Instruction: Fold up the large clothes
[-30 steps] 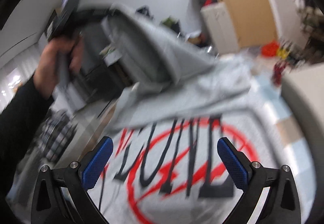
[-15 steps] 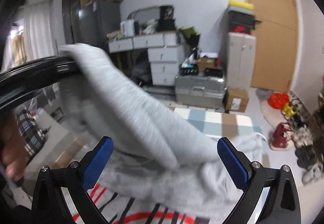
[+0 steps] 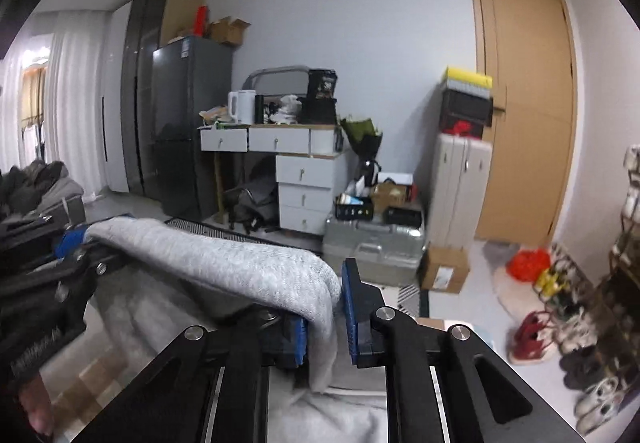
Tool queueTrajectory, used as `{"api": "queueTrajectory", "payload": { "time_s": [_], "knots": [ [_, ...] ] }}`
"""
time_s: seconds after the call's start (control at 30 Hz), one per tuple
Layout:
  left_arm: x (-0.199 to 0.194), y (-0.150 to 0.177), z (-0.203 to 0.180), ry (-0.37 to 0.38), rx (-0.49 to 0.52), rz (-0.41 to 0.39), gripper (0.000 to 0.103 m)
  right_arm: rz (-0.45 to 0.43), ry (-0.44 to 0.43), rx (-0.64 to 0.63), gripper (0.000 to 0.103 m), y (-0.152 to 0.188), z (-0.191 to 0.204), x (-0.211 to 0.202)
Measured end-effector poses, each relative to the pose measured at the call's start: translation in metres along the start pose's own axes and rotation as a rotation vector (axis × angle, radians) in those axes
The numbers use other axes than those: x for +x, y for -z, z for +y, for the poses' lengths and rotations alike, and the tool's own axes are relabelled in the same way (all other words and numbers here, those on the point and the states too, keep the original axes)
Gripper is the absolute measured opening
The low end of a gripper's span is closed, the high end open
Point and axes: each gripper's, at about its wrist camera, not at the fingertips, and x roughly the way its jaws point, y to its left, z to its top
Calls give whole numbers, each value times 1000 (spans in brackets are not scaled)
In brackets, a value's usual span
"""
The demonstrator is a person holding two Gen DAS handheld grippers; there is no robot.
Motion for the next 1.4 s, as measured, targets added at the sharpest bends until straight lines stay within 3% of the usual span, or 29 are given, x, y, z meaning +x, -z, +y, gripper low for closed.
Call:
{"api": "queueTrajectory", "payload": {
  "time_s": [0.17, 0.23, 0.3, 0.37, 0.43, 0.5, 0.53, 0.57, 0.63, 0.7, 0.77, 0.97, 1.1, 1.27, 1.4],
  "knots": [
    [-40, 50, -10, 147, 8, 42, 14, 35, -37, 10, 14, 66, 10, -54],
    [-42, 78, -16, 199, 26, 115, 15, 85, -58, 6, 14, 98, 18, -65],
    [-33, 103, -19, 169, 37, 221, 25, 179, -56, 3, 14, 131, 26, -68],
    [-25, 127, -23, 162, 23, 327, 25, 352, -30, 1, 14, 171, 39, -59],
    [-23, 147, -25, 170, -6, 394, 25, 431, -3, -5, 15, 195, 47, -54],
    [-26, 156, -26, 198, -28, 445, 28, 453, 32, -20, 16, 208, 50, -52],
    [-29, 157, -26, 212, -29, 464, 31, 465, 42, -34, 16, 213, 50, -51],
    [-33, 158, -26, 216, -24, 481, 44, 484, 58, -59, 17, 217, 51, -48],
    [-45, 160, -22, 247, -15, 466, 52, 530, 65, -106, 30, 225, 53, -45],
    [-54, 160, -9, 287, -47, 412, 72, 602, 84, -164, 63, 238, 55, -45],
    [-62, 162, 5, 278, -93, 403, 77, 662, 82, -208, 69, 249, 56, -51],
    [-67, 160, 55, 203, -283, 409, 78, 658, -45, -128, 78, 231, 28, -94],
    [-59, 167, 80, 147, -361, 465, 78, 577, -106, 16, 101, 181, 20, -94],
    [-50, 178, 105, 89, -455, 501, 78, 577, -204, 202, 102, 121, 32, -20],
    [-49, 180, 119, 53, -492, 504, 78, 742, -302, 396, 100, 115, 52, 72]
  ]
}}
